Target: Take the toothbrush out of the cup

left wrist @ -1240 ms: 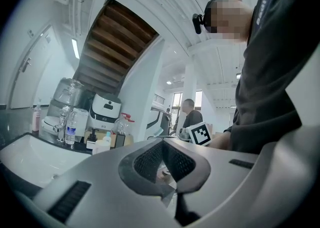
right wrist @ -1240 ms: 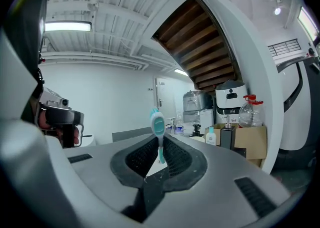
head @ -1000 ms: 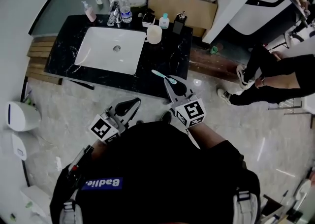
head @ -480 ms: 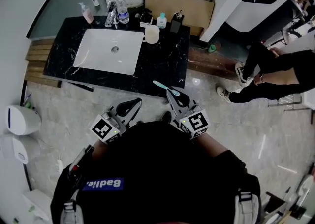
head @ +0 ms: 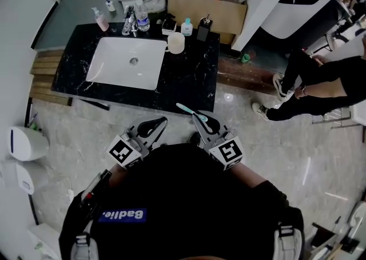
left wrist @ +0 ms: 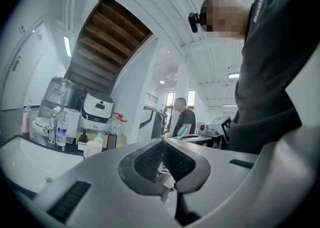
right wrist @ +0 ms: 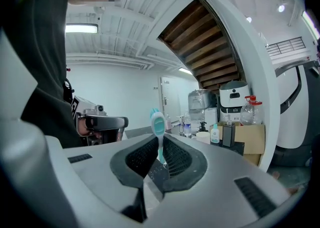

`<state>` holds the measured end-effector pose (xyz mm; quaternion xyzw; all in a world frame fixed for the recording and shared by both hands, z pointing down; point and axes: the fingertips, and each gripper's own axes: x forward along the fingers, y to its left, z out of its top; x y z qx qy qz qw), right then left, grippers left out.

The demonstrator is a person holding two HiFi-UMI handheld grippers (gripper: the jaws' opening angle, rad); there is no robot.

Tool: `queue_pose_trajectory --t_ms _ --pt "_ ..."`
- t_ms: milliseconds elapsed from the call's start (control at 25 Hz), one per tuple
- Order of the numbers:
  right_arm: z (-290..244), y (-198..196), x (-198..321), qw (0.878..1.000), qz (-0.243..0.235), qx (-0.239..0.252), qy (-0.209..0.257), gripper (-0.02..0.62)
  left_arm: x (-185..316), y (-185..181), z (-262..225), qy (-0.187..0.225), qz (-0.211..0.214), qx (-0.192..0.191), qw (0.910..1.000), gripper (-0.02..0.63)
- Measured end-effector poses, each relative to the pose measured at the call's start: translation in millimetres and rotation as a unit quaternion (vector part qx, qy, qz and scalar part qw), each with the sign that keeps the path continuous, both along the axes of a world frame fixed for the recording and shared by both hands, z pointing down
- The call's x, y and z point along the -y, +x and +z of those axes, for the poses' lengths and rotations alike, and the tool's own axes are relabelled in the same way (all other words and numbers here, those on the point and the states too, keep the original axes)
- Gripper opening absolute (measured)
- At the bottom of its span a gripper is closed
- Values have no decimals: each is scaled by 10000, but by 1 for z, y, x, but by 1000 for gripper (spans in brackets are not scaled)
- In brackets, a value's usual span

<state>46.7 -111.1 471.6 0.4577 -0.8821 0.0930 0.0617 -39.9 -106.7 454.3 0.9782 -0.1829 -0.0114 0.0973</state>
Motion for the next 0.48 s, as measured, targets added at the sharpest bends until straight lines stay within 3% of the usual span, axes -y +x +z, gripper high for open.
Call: queue_pose_trajectory --t_ms 480 --pt "-2 -1 -9 9999 -60 -10 -105 41 -6 6 -3 37 124 43 9999 8"
